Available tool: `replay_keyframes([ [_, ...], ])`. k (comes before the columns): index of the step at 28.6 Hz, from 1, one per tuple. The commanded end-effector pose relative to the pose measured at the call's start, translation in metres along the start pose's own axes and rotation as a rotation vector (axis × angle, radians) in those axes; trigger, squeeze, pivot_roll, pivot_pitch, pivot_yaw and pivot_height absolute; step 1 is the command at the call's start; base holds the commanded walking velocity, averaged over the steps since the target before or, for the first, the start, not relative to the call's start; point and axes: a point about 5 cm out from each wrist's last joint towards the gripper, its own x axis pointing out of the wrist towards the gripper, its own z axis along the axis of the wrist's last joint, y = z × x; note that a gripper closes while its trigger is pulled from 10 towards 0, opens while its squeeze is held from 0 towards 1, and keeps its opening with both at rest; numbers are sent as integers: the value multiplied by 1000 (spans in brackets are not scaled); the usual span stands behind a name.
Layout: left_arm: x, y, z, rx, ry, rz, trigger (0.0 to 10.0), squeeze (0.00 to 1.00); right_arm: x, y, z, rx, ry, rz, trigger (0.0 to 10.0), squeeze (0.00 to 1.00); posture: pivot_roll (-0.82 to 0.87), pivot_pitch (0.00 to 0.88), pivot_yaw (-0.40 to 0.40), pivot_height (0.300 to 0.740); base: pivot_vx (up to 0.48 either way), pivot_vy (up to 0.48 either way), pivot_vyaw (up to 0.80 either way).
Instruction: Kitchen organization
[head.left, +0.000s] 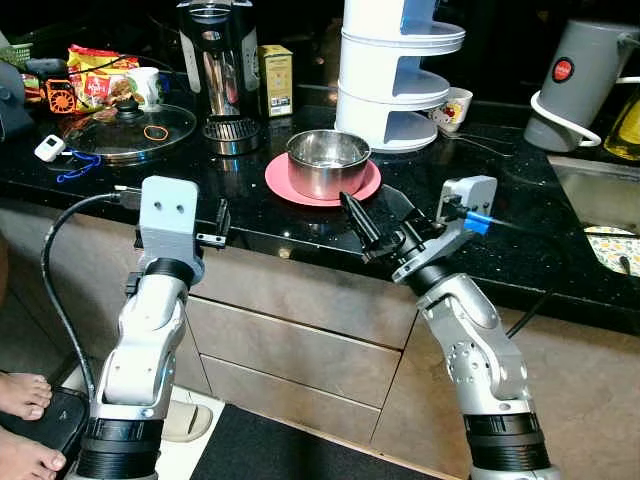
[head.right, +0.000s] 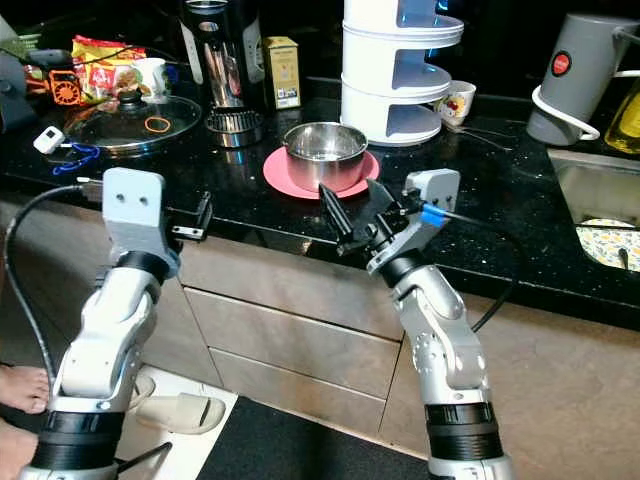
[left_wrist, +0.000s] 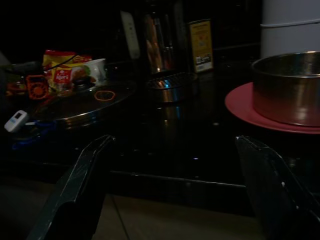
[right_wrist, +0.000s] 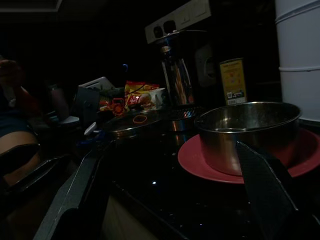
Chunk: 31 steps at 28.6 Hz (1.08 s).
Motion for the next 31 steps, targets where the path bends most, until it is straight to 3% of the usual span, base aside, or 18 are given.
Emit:
replay_keyframes([
  [1,2,3,0,10,-4,3,10000,0,2,1,-2,0,9,5,10000,0,47,0,-22,740,0,0,0],
  [15,0,2,3,25,-21,-16,10000,0,2,14,1,48,-22,87,10000,0,47,0,-24,740,0,0,0],
  [24,0,1,4,23,-26,-24,10000,0,2,14,6,84,-55,88,10000,0,47,0,-24,740,0,0,0],
  [31,0,-2,4,21,-29,-38,10000,0,2,13,7,85,-57,90,10000,0,45,0,-26,740,262,0,0],
])
